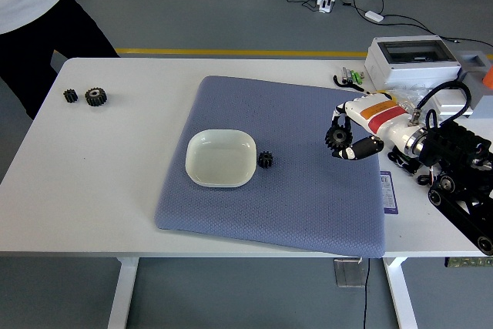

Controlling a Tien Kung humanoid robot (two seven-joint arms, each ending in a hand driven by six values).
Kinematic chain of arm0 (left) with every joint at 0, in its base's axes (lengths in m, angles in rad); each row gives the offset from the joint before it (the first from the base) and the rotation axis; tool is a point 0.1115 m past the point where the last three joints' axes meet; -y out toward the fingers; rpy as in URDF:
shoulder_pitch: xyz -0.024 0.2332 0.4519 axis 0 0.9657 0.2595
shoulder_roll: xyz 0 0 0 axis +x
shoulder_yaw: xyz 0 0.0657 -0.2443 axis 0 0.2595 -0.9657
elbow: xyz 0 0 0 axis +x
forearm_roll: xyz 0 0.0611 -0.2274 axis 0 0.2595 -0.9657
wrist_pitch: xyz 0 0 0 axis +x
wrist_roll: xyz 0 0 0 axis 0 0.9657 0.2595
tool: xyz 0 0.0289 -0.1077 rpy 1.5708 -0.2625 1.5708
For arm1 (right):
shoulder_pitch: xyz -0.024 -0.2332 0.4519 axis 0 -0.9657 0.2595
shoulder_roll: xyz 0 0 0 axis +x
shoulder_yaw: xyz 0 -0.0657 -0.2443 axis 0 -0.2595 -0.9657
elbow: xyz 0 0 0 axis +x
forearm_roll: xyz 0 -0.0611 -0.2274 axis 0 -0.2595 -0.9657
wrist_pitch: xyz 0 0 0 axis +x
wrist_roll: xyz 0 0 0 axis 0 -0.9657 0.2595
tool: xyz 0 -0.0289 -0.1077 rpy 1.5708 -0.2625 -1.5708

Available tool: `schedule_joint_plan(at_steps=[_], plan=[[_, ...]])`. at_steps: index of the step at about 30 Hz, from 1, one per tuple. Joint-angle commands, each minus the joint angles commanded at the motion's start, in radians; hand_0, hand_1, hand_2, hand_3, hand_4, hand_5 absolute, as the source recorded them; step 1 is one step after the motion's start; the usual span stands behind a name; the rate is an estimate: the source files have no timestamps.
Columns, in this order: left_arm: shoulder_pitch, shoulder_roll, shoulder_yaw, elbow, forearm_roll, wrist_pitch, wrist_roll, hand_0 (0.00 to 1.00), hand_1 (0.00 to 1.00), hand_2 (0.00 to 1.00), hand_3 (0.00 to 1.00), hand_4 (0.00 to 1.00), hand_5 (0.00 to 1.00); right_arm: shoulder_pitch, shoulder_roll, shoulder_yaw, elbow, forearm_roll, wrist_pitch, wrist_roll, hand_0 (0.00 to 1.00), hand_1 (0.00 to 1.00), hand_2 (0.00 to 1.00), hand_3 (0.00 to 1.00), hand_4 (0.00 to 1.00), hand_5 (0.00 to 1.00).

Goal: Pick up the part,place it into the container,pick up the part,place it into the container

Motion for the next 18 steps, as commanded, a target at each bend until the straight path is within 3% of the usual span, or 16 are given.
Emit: schedule_joint_plan(at_steps=[6, 18], plan=[[0.008, -0.002, -0.003, 0.000, 0.001, 0.001, 0.005, 0.716, 0.676, 0.677, 0.568, 0.603, 0.569, 0.024, 0.004, -0.035, 0.065, 0.017, 0.001, 0.000, 0.002, 0.074, 0.207, 0.385, 0.864, 0.276], [0.006, -0.001, -0.003, 0.000, 0.001, 0.001, 0.004, 0.716, 0.676, 0.677, 0.568, 0.602, 0.568, 0.069, 0.030, -0.128, 0.124, 0.057, 0.002, 0.009, 0.002, 0.083, 0.221, 0.386, 0.864, 0.283]])
